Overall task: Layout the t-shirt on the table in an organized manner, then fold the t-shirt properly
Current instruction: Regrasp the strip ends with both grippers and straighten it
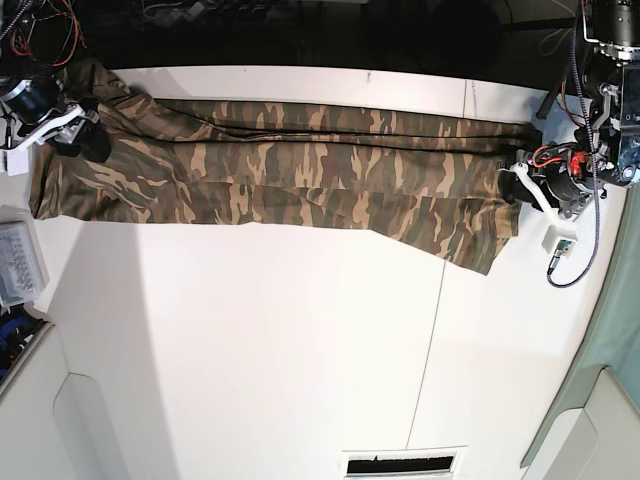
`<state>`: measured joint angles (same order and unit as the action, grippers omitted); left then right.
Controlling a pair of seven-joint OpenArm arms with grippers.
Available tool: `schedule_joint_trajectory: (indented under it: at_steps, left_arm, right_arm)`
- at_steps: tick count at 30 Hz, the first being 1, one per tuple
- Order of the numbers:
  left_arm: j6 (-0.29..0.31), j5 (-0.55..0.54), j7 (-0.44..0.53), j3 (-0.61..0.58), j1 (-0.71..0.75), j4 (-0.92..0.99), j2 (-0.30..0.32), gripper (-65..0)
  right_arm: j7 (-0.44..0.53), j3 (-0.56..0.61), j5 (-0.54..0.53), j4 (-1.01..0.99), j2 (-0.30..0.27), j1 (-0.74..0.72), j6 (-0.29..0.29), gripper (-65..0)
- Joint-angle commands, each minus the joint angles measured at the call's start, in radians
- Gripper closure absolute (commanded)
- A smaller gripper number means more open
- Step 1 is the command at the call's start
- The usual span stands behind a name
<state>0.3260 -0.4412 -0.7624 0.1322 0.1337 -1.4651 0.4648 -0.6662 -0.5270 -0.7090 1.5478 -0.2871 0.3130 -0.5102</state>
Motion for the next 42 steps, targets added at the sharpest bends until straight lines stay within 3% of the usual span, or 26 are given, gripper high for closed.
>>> schedule_joint_trajectory:
  at_steps: [1,7,10,16,20,23,29,34,36,37,40,42]
  left_arm:
    - [-0.001,0.012,0.034,0.008,-0.004,-0.011,0.016,-35.6]
    - [-0.001,0.039,0.056,0.008,0.005,-0.001,0.014,-35.7]
    - [0.000,0.040,0.056,0.005,0.009,0.005,0.010,-39.3]
    - [0.035,0.063,0.129,0.005,0.018,0.125,-0.018,-39.7]
    - [0.083,0.066,0.122,0.005,0.019,0.146,-0.039,-39.7]
    - [0.084,0.065,0.122,0.005,0.019,0.146,-0.041,-39.7]
    - [0.309,0.047,0.080,0.004,0.019,0.146,-0.051,-39.6]
    - [0.322,-0.007,0.079,0.004,0.021,0.146,-0.078,-39.4]
    - [0.322,-0.016,0.079,0.004,0.021,0.146,-0.090,-35.9]
    - [0.322,-0.020,0.079,0.004,0.021,0.146,-0.097,-30.1]
    - [0.313,-0.018,0.095,0.004,0.019,0.146,-0.108,-0.6]
    - [0.281,-0.016,0.111,0.005,0.018,0.145,-0.106,0.0]
  right_arm:
    - [0.035,0.008,0.007,-0.002,-0.014,-0.003,0.006,-37.3]
    - [0.041,0.048,0.029,-0.085,-0.014,-0.007,0.009,-37.3]
    - [0.040,0.048,0.029,-0.089,-0.014,-0.005,0.008,-37.3]
    - [0.037,0.048,0.013,-0.089,-0.015,-0.007,0.001,-37.3]
    - [0.037,0.048,0.013,-0.089,-0.015,-0.007,-0.010,-37.3]
    - [0.037,0.048,0.013,-0.089,-0.014,-0.007,-0.010,-37.3]
    - [0.037,0.048,0.011,-0.089,-0.014,-0.008,-0.010,-37.3]
    - [0.037,0.048,0.010,-0.089,-0.014,-0.008,-0.010,-37.3]
    - [0.037,0.048,0.009,-0.089,-0.014,-0.008,-0.010,-37.3]
    - [0.037,0.048,0.009,-0.089,-0.014,-0.008,-0.010,-37.3]
    - [0.037,0.048,0.010,-0.089,-0.015,-0.008,-0.010,-37.3]
    - [0.037,0.048,0.010,-0.089,-0.015,-0.008,-0.010,-37.3]
